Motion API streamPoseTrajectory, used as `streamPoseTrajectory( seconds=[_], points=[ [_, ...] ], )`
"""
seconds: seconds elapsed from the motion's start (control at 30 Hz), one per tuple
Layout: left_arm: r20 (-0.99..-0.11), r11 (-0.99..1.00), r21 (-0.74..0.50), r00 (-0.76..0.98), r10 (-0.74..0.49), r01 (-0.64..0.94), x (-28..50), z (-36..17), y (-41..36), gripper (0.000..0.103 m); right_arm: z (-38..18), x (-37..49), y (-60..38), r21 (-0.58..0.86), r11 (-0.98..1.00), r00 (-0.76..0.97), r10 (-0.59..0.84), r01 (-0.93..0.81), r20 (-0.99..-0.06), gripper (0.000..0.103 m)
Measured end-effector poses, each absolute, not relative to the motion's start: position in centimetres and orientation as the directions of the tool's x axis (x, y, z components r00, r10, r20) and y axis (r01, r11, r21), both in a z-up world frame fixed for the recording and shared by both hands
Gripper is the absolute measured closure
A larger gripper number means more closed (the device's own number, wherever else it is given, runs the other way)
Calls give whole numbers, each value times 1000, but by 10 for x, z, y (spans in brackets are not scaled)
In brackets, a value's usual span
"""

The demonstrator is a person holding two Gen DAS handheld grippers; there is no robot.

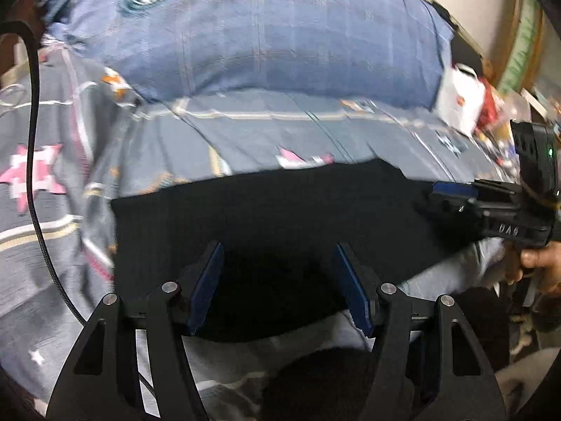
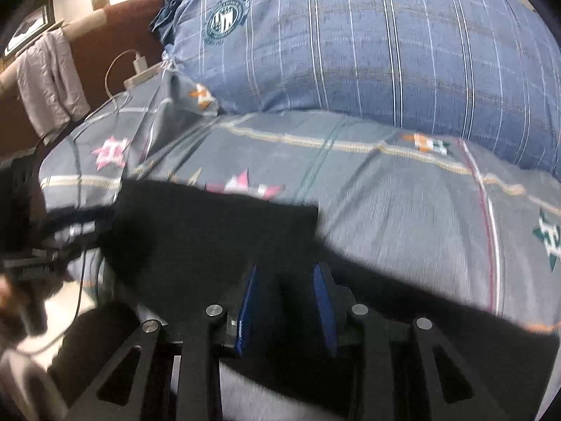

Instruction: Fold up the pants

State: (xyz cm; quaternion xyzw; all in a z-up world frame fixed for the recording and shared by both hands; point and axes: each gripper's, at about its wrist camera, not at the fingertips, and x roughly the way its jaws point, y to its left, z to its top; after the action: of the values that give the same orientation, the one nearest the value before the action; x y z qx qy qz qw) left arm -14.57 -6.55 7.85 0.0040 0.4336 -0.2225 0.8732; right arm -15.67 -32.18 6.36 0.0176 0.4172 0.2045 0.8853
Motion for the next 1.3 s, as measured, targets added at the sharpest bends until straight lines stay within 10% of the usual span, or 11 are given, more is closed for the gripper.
streamPoseTrajectory(
  seconds=[1.3],
  points=[
    [-762, 809, -166, 446, -468, 564, -127, 97, -178, 38, 27, -259, -464, 443, 894, 666, 288, 72, -688, 61]
  ],
)
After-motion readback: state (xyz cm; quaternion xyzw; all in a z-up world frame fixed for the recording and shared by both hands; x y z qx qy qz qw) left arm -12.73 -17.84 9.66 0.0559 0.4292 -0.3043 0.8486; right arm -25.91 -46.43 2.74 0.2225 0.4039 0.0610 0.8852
